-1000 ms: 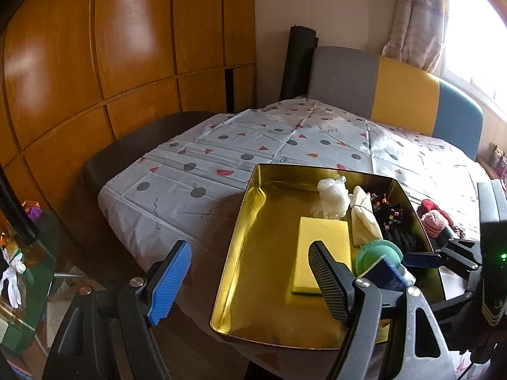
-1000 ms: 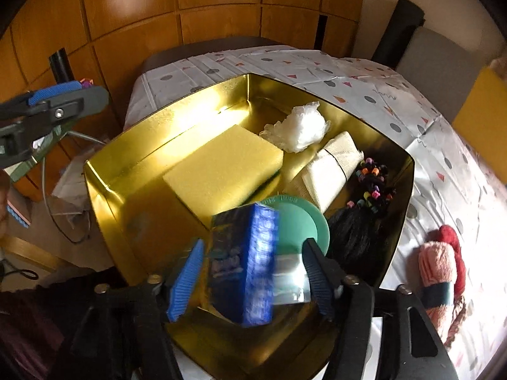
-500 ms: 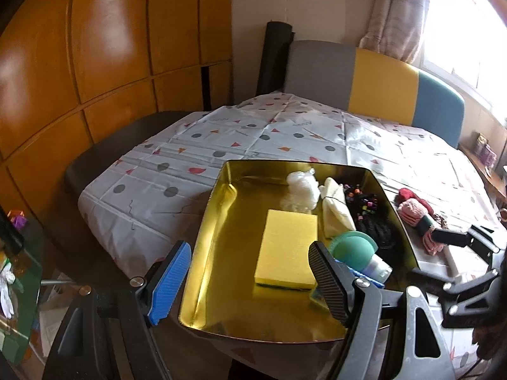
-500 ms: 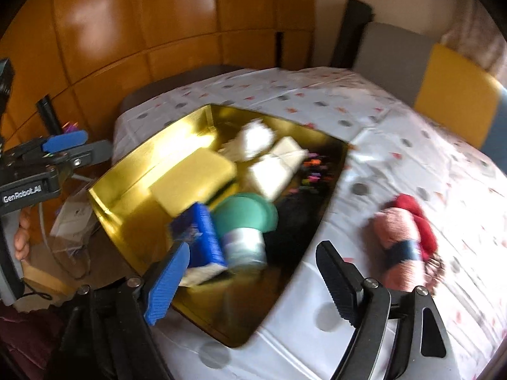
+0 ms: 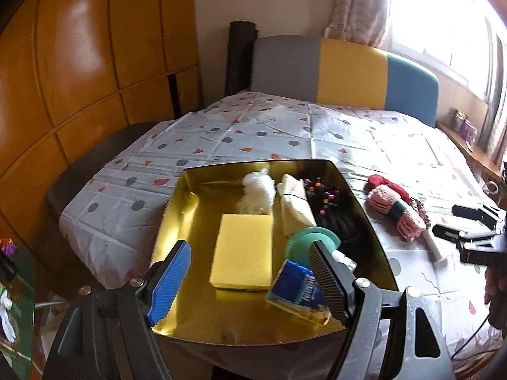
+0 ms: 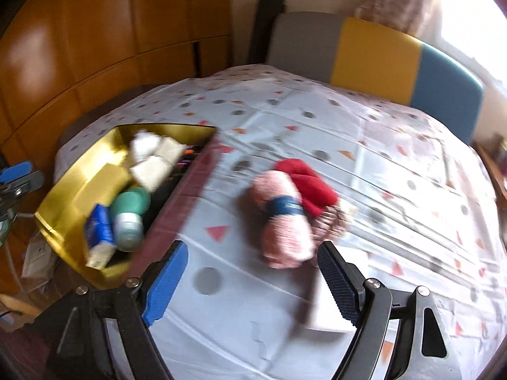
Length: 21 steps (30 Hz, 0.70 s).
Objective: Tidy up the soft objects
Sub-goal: 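Grasp the pink towel roll with the left tool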
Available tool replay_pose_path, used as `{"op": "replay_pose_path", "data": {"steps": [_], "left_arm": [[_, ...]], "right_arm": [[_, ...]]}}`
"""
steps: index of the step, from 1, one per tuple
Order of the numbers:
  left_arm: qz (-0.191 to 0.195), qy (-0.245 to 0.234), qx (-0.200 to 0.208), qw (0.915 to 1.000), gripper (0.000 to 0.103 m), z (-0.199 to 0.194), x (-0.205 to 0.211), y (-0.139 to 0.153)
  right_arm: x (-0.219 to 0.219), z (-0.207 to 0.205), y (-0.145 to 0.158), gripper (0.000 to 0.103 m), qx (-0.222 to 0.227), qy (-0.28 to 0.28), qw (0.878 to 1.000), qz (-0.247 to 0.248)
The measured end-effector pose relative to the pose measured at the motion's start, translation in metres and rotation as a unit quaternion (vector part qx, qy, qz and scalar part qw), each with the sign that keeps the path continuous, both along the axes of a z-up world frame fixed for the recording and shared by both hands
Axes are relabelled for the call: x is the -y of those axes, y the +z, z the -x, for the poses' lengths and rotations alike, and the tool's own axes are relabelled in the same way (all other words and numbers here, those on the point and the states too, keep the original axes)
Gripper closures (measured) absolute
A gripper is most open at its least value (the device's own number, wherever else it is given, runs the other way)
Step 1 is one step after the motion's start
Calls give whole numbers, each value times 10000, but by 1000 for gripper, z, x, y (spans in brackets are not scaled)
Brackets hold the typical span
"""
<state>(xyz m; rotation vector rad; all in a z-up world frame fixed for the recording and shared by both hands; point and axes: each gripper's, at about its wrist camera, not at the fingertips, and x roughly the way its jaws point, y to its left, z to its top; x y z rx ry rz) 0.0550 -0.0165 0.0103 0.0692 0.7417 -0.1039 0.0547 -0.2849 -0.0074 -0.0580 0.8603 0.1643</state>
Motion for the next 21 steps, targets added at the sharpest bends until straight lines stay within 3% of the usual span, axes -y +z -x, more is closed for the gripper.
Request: {"op": "replay_pose_path", "data": {"steps": [6,12,16,21], "left_arm": [[-156,-354,-32,9992,25,-2,28,1],[-101,-733,-169,9971,25,-11,59,4],[66,-997,-332,9944,25,-24,84,8],[152,-1308,-571,9897,25,-45,123,9]], "right_arm": [[59,-3,-13,17,15,-873,9961,-137],[121,2,-19,17,13,-2104,9738,-862],[140,8,-16,17,84,-2508,9614,-1127],[148,12,-15,17,48,-2720,9545,-1219]]}}
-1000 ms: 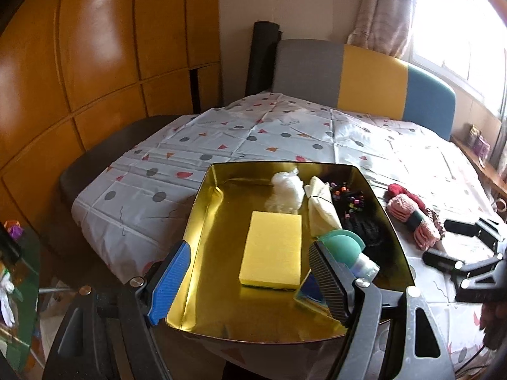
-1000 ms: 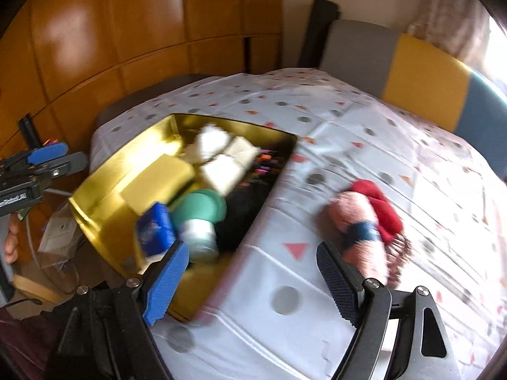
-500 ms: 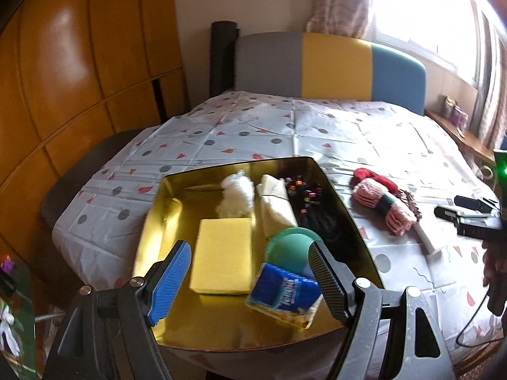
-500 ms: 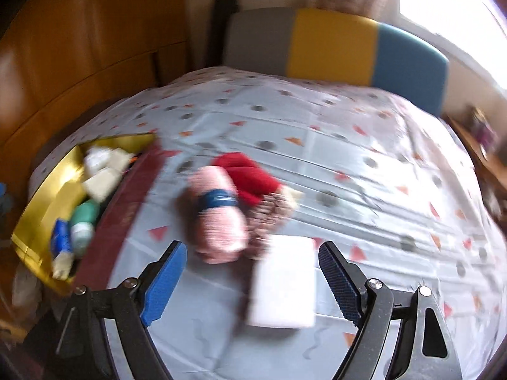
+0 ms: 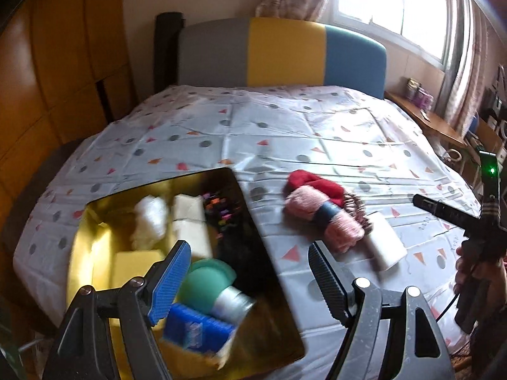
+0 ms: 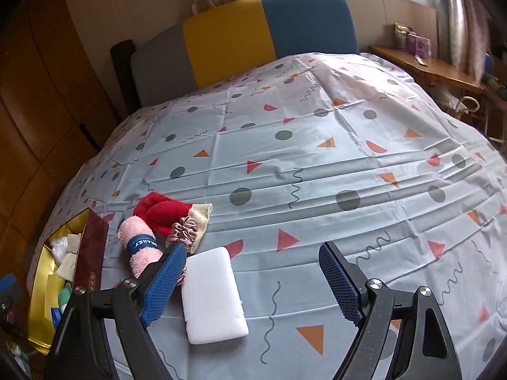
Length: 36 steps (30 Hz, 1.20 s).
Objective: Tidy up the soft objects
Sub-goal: 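Grasp the pink towel roll with the left tool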
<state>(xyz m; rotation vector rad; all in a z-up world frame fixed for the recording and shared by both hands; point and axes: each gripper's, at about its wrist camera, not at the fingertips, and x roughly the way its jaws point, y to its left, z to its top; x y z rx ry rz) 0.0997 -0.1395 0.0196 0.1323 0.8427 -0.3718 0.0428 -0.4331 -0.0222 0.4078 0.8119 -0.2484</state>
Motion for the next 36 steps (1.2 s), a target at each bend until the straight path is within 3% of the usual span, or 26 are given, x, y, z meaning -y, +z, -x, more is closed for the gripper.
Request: {"op": "replay_pose_path", "data": {"steps": [7,17,21,23,25,28,36], "left_arm": [[365,-254,-900,9949,27,-42,64,-18],[333,299,-1915,9805,30,-99,121,-82],[184,350,-1951,9800,31,-110,133,-98],[54,335,-2040,9784,50,-111,138,-110],[53,222,-1956,9804,51,-108,139,-115],[38,53,-1804,9836,59,-100,137,-110],[-109,-500,-1272,9906,59,-45,114,-79]], "right_arm": [[-1,0,6,17,100,-3,9999,2],[7,3,11,16,255,-113,9992,-274],[9,2,11,16,294,-121,9989,-341],[10,1,10,16,273,-135,9989,-358],[10,1,11,16,275,-138,9989,-347],[11,0,10,16,249,-157,9991,-295],[15,1,6,16,158,-296,9990,-291]]}}
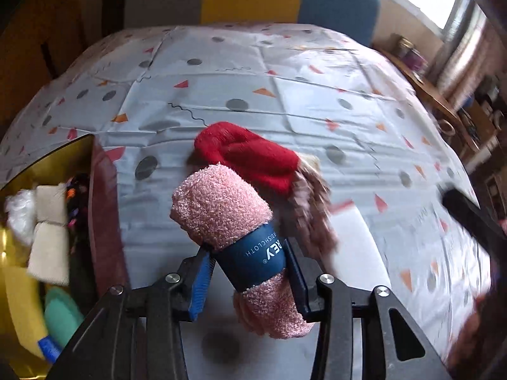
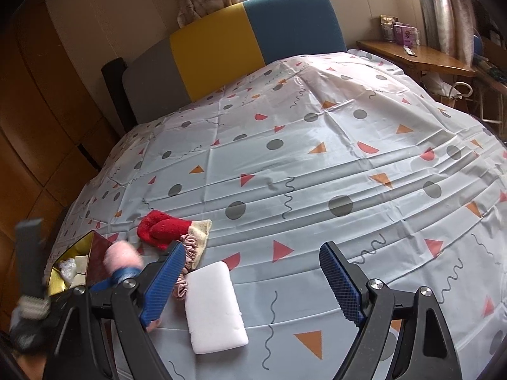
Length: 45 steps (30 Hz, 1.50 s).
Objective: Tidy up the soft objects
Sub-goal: 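Grasp the pink towel roll with the left tool, then grasp the red sock with the right tool while left holds the pink towel roll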
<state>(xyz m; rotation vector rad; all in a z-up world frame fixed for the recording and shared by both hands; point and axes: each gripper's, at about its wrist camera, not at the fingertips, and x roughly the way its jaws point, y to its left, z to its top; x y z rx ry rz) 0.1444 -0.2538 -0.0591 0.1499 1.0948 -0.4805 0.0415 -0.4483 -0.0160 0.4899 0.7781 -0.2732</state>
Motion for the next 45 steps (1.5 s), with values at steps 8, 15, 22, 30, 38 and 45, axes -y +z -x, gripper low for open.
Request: {"op": "replay_pose_path", "data": {"steps": [8,15,22,30,38,45], "left_arm": [[-160,-1234,-79,9922,59,86,-6,-12],[-101,-1477,252,9887,58,108,-10,-32],[117,-1455,295,9889,56,112,-18,-36],[307,-1409,371,9888,56,113,-23,-40],[427,-1430,373,9881,56,113,-27,-41],[443,-1423,404,9880,56,115,-29,-41]], "right_arm": [[-1,1,-3,16,-81,4,9999,64],[-22,-8,-10,16,-217,687,9974,80],[-63,-45,-5,20,-433,2006,9782,324],[-120,-134,-23,19,-1093,3315,9306,1100],[-135,-200,-68,26,-1699,3474,9092,1542],[-131,-197,-32,91,-1065,3115,9308,1588]]}}
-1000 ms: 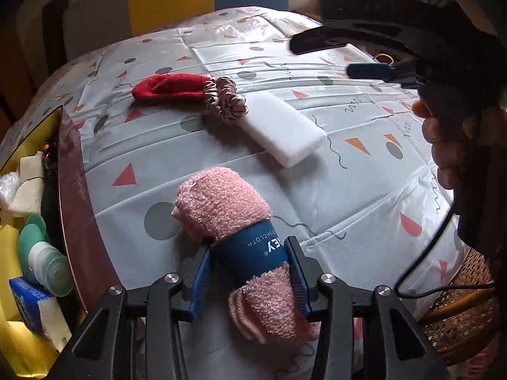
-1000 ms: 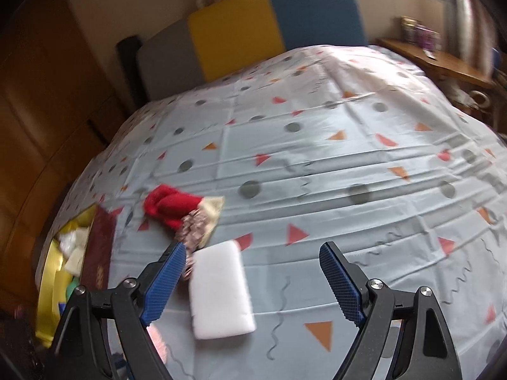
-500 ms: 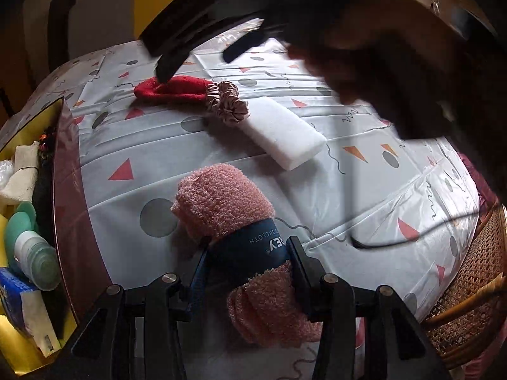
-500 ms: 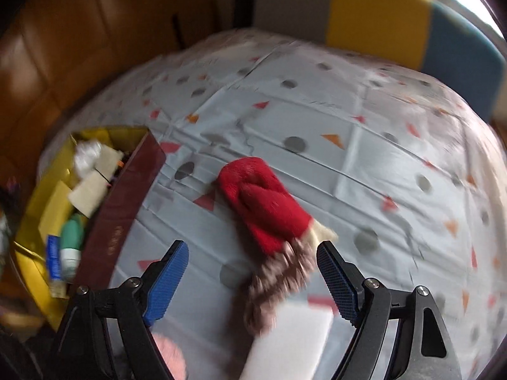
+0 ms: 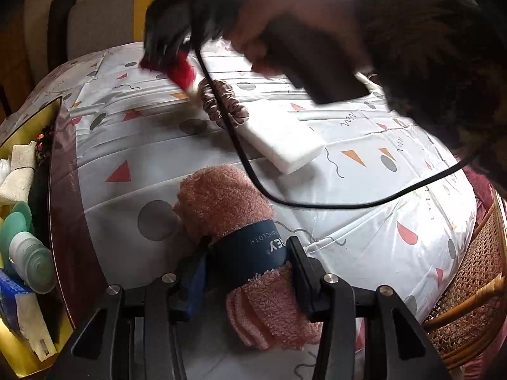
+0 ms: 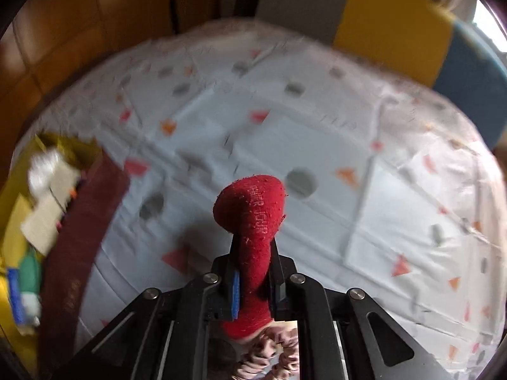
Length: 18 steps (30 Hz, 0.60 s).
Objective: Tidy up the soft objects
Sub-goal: 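Grasp the red sock with the right tool while left holds the pink towel roll, then release the pink towel roll in the tray with left tool while right holds red sock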
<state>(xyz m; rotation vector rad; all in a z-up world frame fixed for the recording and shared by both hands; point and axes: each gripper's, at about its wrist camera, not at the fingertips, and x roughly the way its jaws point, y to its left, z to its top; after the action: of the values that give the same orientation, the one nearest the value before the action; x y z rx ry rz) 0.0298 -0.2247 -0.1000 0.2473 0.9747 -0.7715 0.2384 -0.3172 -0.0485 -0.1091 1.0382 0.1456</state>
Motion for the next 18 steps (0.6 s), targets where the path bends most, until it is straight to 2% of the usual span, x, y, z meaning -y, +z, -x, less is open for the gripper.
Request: {"op": "replay_pose_path", "data": {"steps": [3,5,10,14,18], "left_arm": [[0,21,1,10000,56,0,0,0],[1,26,24,10000,56,1,0,0],[-8,67,55,10000,56,4,1,0],[-39,93,65,9999,56,4,2,-1],[-127,102,135,9998,56,5,6,-1]], "right_arm": [[22,16,36,91,525,-428,9977,-35],[40,28,57,91,719,-744,9946,-23],[82,74,81,90,700,-1334,9886,-2],[110,119,60,90,65,-1728,9849,-8],[128,160,6,90,-663,-2223,9724,-270]]}}
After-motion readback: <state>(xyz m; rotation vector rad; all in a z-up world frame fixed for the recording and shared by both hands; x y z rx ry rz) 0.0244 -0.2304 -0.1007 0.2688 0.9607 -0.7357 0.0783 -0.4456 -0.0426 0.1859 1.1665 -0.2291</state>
